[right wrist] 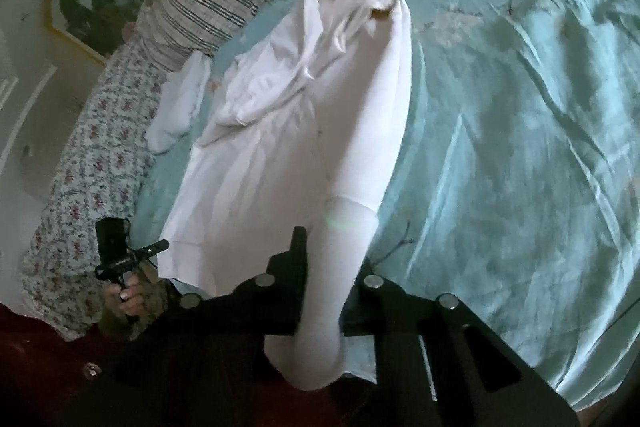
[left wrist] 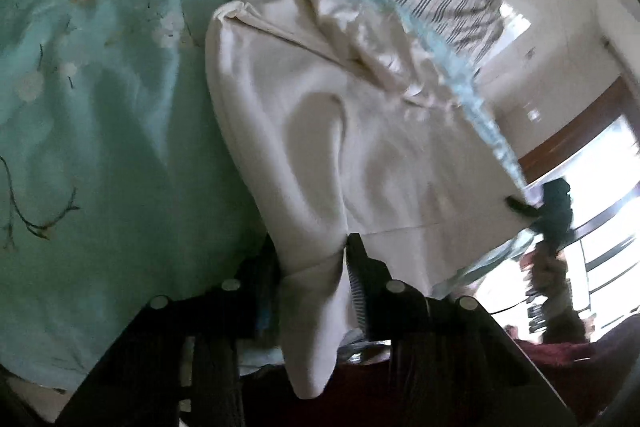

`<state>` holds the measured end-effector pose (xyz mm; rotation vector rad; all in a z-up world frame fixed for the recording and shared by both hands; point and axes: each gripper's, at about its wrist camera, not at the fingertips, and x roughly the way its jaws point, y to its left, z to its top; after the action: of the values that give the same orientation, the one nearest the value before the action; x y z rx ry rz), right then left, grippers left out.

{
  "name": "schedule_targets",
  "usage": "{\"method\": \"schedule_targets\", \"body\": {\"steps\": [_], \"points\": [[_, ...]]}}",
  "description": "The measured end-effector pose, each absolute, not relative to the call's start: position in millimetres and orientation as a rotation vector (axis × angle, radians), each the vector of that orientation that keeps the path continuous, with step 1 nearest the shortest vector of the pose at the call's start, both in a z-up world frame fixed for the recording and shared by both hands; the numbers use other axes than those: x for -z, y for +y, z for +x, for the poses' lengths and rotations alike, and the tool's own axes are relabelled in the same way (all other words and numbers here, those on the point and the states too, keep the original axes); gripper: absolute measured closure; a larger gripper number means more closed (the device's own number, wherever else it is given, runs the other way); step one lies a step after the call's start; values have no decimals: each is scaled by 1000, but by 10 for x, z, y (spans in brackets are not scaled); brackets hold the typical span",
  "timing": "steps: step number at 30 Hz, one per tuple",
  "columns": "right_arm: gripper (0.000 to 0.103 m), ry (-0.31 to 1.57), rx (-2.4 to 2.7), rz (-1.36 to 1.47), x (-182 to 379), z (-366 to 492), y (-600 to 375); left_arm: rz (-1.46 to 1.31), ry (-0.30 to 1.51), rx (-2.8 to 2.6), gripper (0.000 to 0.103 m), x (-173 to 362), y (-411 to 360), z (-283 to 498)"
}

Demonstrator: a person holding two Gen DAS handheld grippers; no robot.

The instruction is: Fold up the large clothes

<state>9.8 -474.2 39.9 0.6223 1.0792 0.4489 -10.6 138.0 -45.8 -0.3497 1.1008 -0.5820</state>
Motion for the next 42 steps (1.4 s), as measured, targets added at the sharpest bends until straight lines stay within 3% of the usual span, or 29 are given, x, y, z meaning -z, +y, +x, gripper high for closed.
{"method": "schedule_targets", "body": {"steps": [1,4,7,20,29,42], "points": [[90,1076,-459,627,-396,104,-4745,-347,1127,581,71,516,1372,-100],[92,1080,-467,625,-381,131,-4737,-328,1135,604,88,572,1300,-149],[94,1046,-489,650,-427,133,-4743,-330,1062,606,92,468,1279,-183],[95,846,-564,762,-803,380,-4773,-476,821,587,93,-200,1337,78],[95,756,-499,770,-1036,1299,-4845,-492,717,523,93,-568,1199,1036],[95,993,-263,684,-269,3147,-4802,-420,897,348,92,255,1043,2838]]}}
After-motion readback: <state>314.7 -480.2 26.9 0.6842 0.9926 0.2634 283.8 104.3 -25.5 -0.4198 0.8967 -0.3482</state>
